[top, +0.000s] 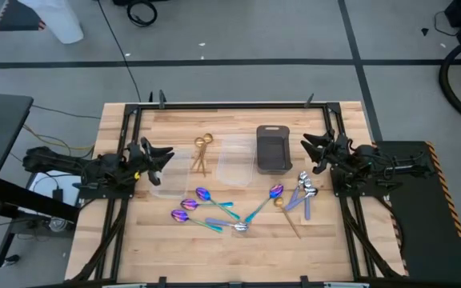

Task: Sort silverware by color (type)
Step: Put the purple spoon into the black bin

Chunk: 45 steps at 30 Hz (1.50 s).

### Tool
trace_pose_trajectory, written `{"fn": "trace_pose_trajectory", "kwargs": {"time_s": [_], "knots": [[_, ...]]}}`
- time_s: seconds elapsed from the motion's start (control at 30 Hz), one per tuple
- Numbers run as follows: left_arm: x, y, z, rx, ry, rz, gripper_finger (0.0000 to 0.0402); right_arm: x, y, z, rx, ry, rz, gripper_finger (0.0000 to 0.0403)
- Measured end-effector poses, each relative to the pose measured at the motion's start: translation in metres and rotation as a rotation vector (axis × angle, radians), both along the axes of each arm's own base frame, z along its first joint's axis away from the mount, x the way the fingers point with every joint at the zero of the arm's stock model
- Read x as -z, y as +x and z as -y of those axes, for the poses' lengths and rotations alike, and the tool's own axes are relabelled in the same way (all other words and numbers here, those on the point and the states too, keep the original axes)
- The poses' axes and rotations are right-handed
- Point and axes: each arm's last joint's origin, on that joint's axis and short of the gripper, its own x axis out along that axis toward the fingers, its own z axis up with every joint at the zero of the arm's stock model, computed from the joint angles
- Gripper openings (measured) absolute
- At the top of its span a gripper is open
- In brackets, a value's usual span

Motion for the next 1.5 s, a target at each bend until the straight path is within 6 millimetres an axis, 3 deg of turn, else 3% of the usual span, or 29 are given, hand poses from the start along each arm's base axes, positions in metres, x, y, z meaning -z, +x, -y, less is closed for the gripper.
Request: {"fn": "trace_pose_trajectory", "kwargs": {"time_s": [0.27,0.5,0.87,1.23,1.5], "knots": [[0.001,0.001,0.001,0.053,-0.010,-0.003,0.0105,-0.009,-0.003,0.000,0.007,-0.015,0.089,0.0168],[-0.002,0.000,0.001,0.078,-0.132,0.083,0.0105,-0.019,-0.008,0.000,-0.002,-0.006,0.216,0.0168],[-0.004,0.000,-0.002,0.060,-0.140,0.106,0.0105,-0.016,-0.006,0.001,-0.035,0.143,0.253,0.0168],[-0.015,0.014,-0.004,0.063,-0.175,-0.024,0.0105,-0.042,0.006,0.006,0.023,0.124,0.080,0.0168],[-0.028,0.027,-0.001,0.083,-0.077,-0.112,0.0105,-0.063,0.034,0.004,-0.035,0.101,-0.145,0.0168]]}}
